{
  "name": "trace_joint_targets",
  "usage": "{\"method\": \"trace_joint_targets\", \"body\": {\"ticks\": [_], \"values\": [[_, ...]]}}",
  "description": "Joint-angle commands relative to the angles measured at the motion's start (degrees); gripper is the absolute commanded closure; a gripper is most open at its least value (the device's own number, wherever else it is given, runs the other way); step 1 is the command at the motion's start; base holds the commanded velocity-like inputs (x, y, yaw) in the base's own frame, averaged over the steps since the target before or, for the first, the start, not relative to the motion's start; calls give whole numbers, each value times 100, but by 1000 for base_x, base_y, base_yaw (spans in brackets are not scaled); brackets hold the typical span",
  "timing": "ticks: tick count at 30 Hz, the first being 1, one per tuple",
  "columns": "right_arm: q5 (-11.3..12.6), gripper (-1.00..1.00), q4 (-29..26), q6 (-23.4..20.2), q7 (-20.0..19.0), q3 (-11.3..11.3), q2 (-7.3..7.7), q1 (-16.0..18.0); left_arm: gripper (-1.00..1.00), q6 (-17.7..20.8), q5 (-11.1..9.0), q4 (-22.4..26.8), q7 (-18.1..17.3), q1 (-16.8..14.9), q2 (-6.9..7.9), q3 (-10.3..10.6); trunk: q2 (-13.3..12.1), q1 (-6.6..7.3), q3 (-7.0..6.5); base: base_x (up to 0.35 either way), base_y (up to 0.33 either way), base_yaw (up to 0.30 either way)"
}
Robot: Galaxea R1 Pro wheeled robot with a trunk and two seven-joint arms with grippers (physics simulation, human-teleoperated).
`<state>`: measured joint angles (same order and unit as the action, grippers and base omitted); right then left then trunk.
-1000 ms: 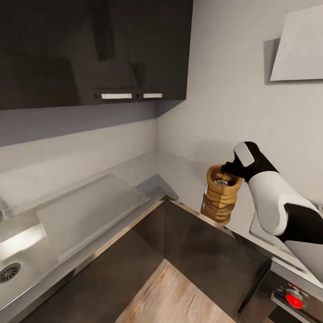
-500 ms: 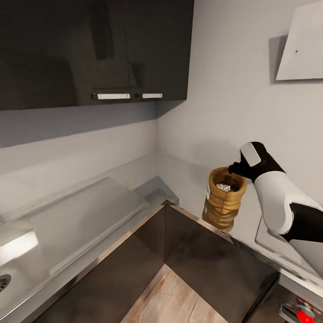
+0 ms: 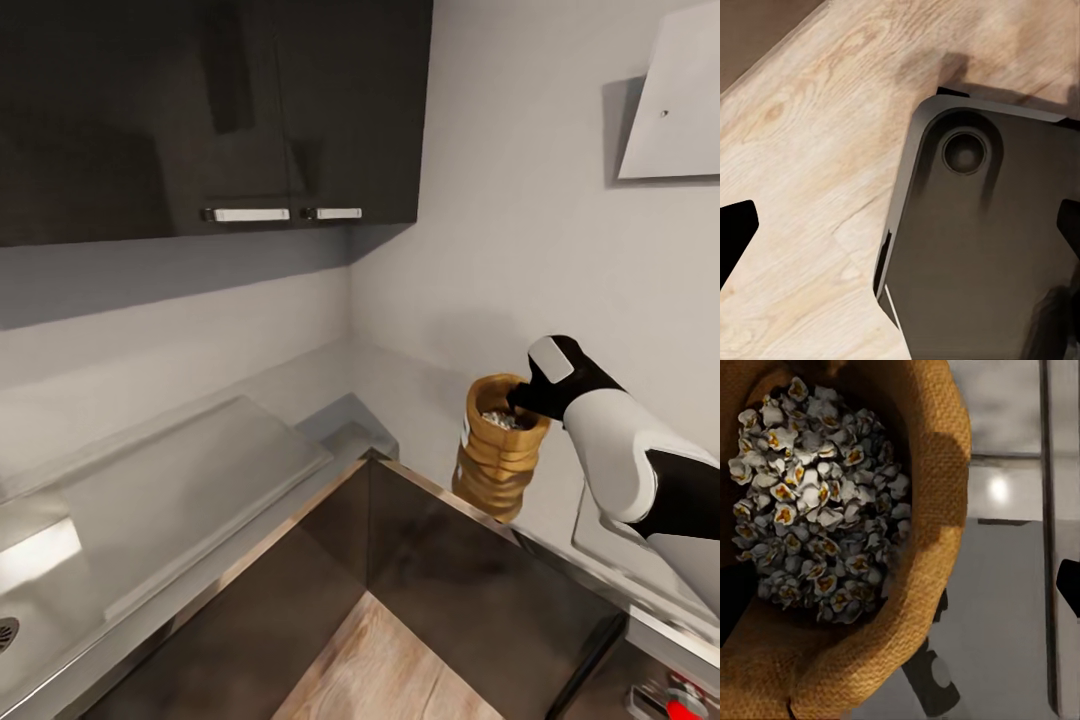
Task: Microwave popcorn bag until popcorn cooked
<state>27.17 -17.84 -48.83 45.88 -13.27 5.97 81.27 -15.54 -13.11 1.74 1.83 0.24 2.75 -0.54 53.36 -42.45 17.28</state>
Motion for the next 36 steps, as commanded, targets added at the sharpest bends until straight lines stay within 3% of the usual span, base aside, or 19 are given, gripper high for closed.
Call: {"method": "trace_joint_targets", "body": {"ticks": [1, 9, 28, 29, 36], "values": [[60, -100, -3, -6, 53, 0, 4, 3, -100, -8, -8, 11, 11, 2, -1, -5, 4, -3, 6, 153, 0, 0], [60, -100, 342, 210, 13, 0, 84, 3, -100, -10, -7, 11, 11, 2, -2, 1, 4, -3, 6, 25, 0, 0], [86, -100, 916, 584, -69, 9, 80, -50, -100, -10, -7, 11, 11, 2, -2, 1, 4, -3, 6, 0, 0, 0], [86, 100, 941, 593, -70, 9, 80, -50, -100, -10, -7, 11, 11, 2, -2, 1, 4, -3, 6, 0, 0, 0], [84, 100, 966, 599, -246, 3, 80, -50, -100, -10, -7, 11, 11, 2, -2, 1, 4, -3, 6, 0, 0, 0]]}}
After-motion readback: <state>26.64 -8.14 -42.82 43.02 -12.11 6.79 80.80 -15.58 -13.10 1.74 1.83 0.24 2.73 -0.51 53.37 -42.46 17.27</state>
